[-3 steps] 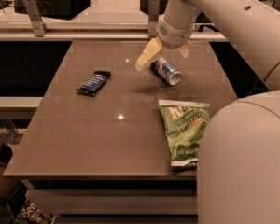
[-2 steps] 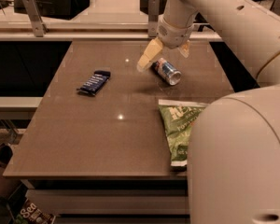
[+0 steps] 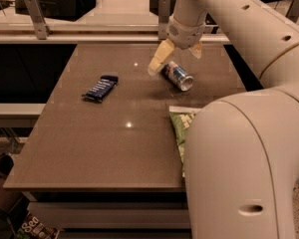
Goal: Place redbull can upright
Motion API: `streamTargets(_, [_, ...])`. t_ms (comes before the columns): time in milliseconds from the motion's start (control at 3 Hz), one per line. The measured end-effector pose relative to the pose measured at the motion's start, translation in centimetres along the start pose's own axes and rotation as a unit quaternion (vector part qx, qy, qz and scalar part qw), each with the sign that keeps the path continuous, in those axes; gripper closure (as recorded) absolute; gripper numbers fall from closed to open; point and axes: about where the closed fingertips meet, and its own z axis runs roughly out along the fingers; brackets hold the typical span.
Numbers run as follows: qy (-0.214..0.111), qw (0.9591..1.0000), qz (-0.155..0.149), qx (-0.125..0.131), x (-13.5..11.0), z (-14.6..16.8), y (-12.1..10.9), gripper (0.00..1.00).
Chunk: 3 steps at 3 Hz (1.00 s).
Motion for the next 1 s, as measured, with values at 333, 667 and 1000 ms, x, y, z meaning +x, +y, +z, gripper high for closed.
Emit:
streamTargets(333, [0.0,1.0,-0.005,-0.002,-0.4,0.3,0.1,0.0])
streamTargets(667, [-0.003,0.9999,-0.004,-0.012,-0.6,1.0,0.1,0.0])
streamTargets(1000, [-0.002,0.9998,0.002,-0.017,-0.5,1.5,-0.4,0.0])
